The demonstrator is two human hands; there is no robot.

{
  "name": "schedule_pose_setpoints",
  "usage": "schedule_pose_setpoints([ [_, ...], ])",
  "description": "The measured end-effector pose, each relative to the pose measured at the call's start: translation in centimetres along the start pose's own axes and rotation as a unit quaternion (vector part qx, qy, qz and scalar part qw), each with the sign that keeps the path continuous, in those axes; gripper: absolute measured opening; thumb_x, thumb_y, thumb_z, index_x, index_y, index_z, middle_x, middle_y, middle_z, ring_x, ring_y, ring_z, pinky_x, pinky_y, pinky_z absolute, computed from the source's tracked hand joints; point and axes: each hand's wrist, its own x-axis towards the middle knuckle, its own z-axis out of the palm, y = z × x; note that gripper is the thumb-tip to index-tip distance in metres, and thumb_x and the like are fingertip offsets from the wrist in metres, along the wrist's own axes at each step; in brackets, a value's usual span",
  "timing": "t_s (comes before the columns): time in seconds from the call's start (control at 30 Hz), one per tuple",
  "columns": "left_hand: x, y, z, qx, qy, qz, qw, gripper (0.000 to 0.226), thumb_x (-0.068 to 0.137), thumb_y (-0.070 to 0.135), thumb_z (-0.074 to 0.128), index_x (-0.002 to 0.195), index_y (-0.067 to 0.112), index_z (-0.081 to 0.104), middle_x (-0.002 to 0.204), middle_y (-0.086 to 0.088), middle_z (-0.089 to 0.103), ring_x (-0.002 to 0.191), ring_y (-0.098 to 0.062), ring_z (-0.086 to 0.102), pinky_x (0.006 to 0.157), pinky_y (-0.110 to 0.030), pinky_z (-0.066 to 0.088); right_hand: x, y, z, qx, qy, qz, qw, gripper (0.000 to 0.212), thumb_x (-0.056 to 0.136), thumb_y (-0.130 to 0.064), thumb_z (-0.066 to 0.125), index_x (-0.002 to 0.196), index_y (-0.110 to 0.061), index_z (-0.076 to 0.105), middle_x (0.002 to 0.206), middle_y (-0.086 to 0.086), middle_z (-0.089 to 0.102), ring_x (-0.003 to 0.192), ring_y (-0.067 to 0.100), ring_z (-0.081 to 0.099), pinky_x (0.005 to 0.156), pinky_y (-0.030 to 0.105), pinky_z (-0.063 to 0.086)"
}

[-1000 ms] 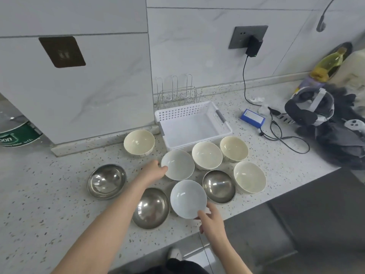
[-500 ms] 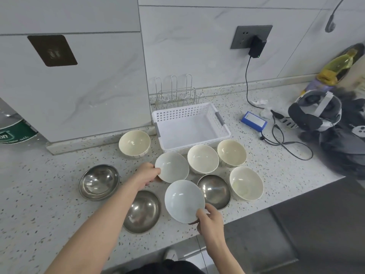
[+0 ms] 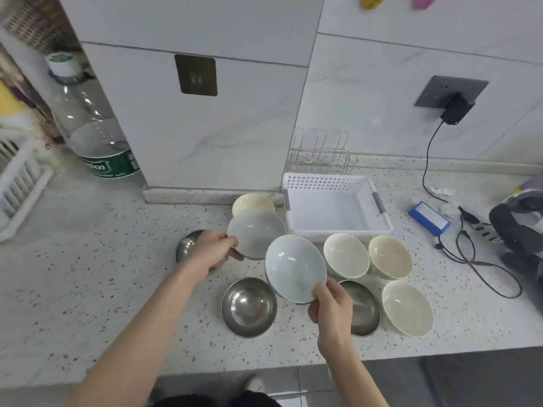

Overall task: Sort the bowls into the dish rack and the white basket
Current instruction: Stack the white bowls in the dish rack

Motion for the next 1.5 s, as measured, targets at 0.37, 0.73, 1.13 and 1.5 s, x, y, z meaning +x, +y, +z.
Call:
schedule_pose_setpoints([
  [0.37,-5.1,-3.3,-20.5,-0.049,0.134,0.041,0.989,0.016,0.086,0.004,0.051,0.079,0.002,0.066,0.062,-0.009,0.074,0.039,-0.011,0.03,0.039,-0.02,0.022,-3.5,1.1,15.8,0.05,-0.032,-0.04,0.997,0.024,0.08,0.007,0.043,0.062,-0.007,0.043,0.056,0.01,0.038,0.04,0.011,0.023,0.035,0.018,0.021],
  [0.73,-9.4,-12.6,-45.6,-0.122,0.198,0.032,0.972,0.017,0.089,0.003,0.052,0.08,0.001,0.066,0.066,-0.019,0.073,0.038,-0.011,0.025,0.038,-0.017,0.018,-10.4,4.8,40.1,0.06,-0.046,-0.001,0.997,0.014,0.086,0.001,0.048,0.083,0.003,0.062,0.059,0.022,0.068,0.035,0.008,0.03,0.034,0.017,0.025],
  [1.13,-6.5,-14.8,-57.8,-0.227,0.236,0.041,0.944,0.012,0.093,0.006,0.053,0.094,-0.002,0.061,0.078,-0.022,0.075,0.036,-0.008,0.028,0.034,-0.018,0.021,-11.2,2.3,54.6,-0.077,-0.116,-0.077,0.987,0.016,0.083,-0.008,0.05,0.088,-0.006,0.065,0.061,0.013,0.071,0.036,0.003,0.04,0.039,0.019,0.033],
  [1.5,-1.5,-13.7,-60.6,-0.291,0.278,0.114,0.908,0.029,0.092,0.012,0.056,0.07,-0.002,0.07,0.081,-0.033,0.067,0.043,-0.014,0.033,0.044,-0.026,0.025,-8.3,1.8,62.4,-0.306,-0.179,-0.157,0.922,0.015,0.082,-0.019,0.056,0.086,-0.012,0.068,0.059,0.004,0.071,0.054,0.012,0.061,0.053,0.026,0.046],
])
